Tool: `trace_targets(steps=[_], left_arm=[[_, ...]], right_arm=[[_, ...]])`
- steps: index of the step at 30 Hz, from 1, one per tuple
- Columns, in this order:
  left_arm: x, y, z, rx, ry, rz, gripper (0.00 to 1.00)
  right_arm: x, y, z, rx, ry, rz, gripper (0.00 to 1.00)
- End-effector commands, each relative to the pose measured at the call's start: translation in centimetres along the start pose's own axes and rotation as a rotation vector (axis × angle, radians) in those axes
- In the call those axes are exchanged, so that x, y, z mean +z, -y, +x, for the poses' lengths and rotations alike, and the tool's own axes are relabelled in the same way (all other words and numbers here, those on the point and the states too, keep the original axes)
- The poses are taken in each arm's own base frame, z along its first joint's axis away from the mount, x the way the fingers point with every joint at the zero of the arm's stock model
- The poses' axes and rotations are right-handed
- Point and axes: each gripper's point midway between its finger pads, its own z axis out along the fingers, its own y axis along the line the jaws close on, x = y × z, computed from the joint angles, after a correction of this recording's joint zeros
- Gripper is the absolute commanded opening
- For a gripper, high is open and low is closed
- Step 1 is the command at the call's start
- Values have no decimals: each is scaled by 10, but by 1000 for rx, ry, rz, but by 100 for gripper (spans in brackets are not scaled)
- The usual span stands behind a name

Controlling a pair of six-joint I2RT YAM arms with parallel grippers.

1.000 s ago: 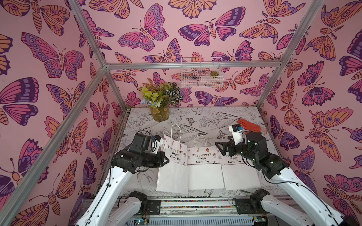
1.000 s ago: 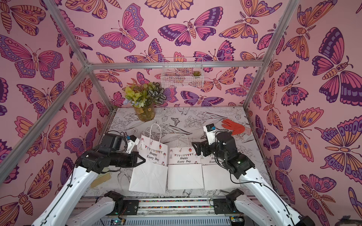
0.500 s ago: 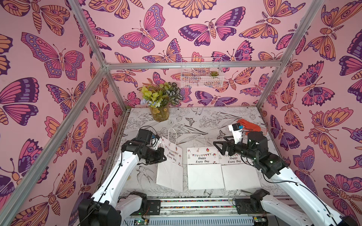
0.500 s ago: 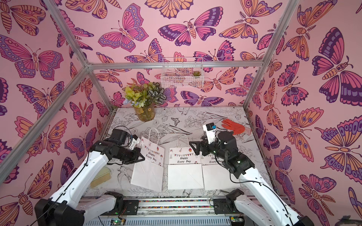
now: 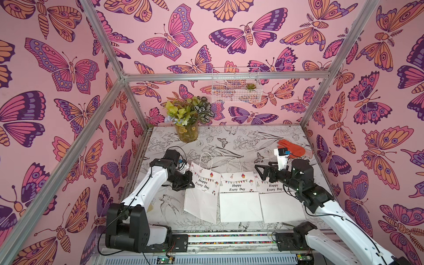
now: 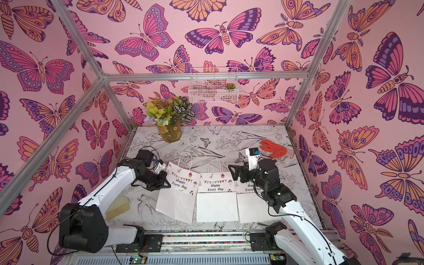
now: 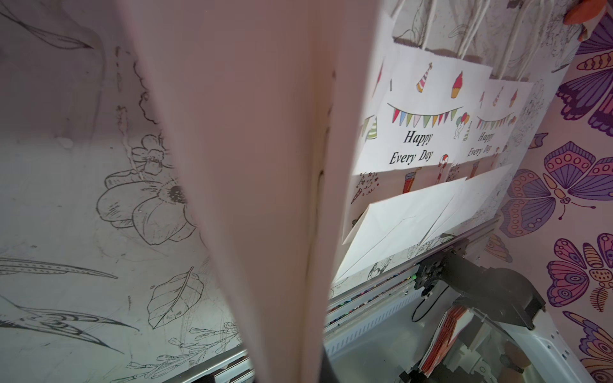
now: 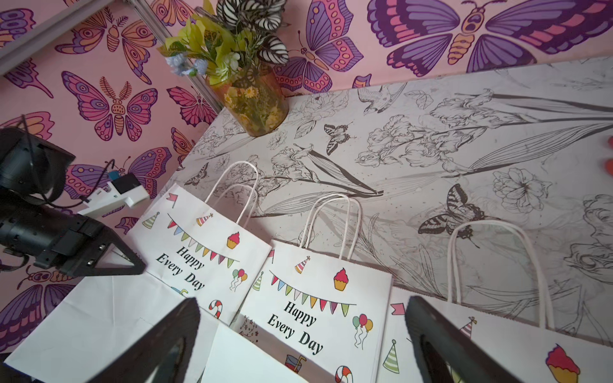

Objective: Put away the paper bag
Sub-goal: Place the paper bag at the center of the board.

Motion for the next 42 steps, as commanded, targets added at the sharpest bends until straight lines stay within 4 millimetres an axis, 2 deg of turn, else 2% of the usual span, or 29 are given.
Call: trace_targets(steps=[1,6,11,29,42], left_arm=[[11,-17,11,-40,-57,-49,0],[17,-30,17,-76,-72,-92,0],[6,-37,15,-98,-17,-112,0],[23,-43,8,-133,-22,-71,0],[32,-40,-4,-118,-10,-41,12]], right_arm=[[-14,0,-23,-26,91,29,99],[-30,-6,-35,-26,127,19,99],[-37,-11,-39,-24,138,0,99],[-38,-10,-37,-32,133,2,99],[-37,-9,-31,-30,114,2,99]])
